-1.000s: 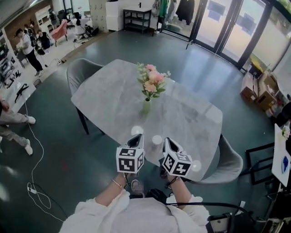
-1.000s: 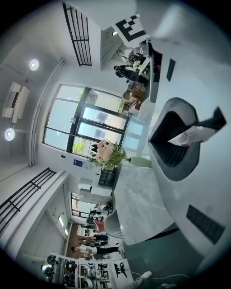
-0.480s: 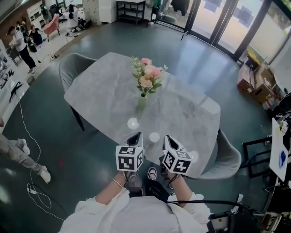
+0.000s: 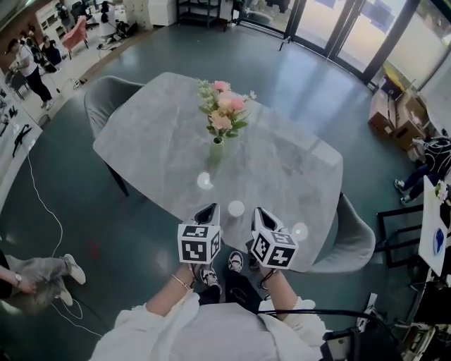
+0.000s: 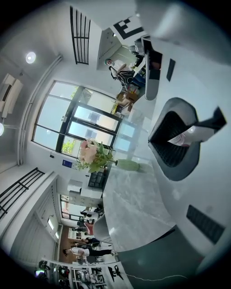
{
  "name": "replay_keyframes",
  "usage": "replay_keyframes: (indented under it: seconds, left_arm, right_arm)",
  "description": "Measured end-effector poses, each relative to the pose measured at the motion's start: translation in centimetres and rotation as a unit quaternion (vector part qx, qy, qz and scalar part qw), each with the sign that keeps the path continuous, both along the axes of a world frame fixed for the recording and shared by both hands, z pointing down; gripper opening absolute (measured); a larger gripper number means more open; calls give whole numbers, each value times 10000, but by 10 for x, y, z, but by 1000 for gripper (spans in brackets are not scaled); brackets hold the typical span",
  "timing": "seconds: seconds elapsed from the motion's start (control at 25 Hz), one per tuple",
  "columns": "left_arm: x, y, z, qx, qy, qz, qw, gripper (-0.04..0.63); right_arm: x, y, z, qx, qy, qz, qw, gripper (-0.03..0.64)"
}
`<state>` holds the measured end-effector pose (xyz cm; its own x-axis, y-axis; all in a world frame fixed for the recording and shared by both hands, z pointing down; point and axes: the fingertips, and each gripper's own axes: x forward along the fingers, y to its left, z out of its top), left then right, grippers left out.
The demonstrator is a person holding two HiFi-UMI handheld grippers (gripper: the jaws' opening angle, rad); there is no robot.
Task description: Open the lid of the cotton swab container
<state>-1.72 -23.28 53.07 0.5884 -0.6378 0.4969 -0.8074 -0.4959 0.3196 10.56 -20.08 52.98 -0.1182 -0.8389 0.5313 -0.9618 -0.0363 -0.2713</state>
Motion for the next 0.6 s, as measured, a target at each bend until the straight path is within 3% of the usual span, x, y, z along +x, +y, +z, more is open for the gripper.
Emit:
replay_keyframes:
  seconds: [0.6]
  left_arm:
    - [9, 22, 80, -835, -348, 43, 9959, 8]
  right_arm:
    - [-5, 23, 85, -826, -446, -42, 9956, 60]
